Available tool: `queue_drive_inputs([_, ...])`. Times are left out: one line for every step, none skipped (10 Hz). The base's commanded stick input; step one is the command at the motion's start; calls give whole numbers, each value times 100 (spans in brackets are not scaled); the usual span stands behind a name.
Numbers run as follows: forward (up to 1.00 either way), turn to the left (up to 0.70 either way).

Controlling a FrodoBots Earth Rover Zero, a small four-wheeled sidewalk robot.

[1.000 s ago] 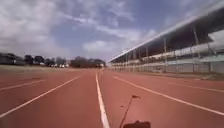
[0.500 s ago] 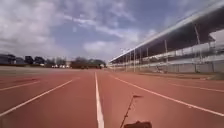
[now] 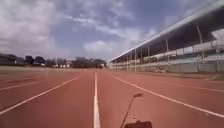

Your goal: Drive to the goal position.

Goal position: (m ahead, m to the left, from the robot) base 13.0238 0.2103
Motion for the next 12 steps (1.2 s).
queue_drive_inputs([70, 0])
queue_drive_inputs([70, 0])
queue_drive_inputs([70, 0])
queue_drive_inputs([70, 0])
queue_drive_inputs([70, 0])
queue_drive_inputs([70, 0])
queue_drive_inputs([70, 0])
queue_drive_inputs([70, 0])
queue_drive_inputs([70, 0])
queue_drive_inputs([70, 0])
queue_drive_inputs([70, 0])
queue_drive_inputs([70, 0])
